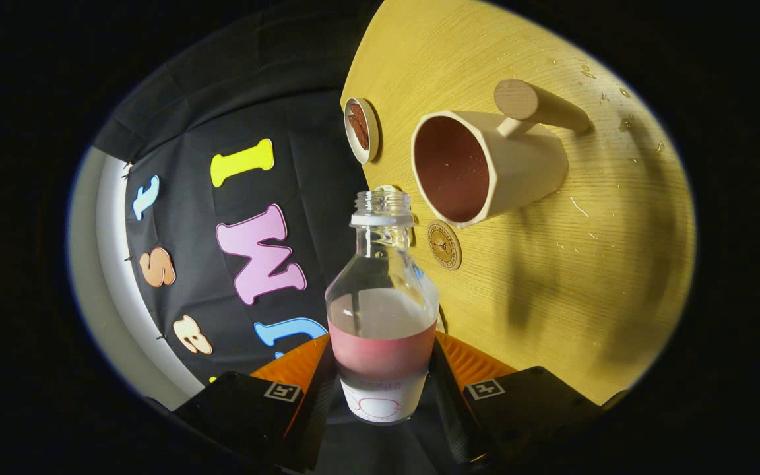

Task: Take the bottle from table, then pour the juice into the cup, finally place the bottle on the coaster

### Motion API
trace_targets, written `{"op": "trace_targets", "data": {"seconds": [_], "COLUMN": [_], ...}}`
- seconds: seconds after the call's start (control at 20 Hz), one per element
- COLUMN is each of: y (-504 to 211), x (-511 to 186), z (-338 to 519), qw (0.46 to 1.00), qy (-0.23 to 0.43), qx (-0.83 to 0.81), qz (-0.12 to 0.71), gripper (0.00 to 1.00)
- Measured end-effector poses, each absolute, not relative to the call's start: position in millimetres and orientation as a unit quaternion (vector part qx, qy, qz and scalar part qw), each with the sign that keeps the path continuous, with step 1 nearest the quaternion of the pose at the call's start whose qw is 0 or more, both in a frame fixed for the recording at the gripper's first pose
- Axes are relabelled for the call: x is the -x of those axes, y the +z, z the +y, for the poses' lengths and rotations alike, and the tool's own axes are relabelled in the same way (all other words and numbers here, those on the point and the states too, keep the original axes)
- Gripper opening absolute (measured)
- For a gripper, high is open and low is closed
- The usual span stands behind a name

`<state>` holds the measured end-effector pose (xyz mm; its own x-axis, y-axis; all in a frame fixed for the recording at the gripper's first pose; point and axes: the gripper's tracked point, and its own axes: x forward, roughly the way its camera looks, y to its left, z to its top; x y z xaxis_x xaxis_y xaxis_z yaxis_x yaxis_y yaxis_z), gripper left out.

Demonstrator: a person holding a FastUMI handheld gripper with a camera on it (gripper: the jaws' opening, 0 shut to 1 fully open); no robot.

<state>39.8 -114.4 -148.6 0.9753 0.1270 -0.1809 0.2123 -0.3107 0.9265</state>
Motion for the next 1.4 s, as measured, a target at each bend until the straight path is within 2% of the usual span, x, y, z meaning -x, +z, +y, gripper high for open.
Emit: {"op": "trace_targets", "data": {"seconds": [1.4], "y": [-126], "x": [-40], "z": [-127], "qw": [0.482], "qy": [-0.04], "qx": [-0.871], "qz": [0.084], "gripper": [0.75]}}
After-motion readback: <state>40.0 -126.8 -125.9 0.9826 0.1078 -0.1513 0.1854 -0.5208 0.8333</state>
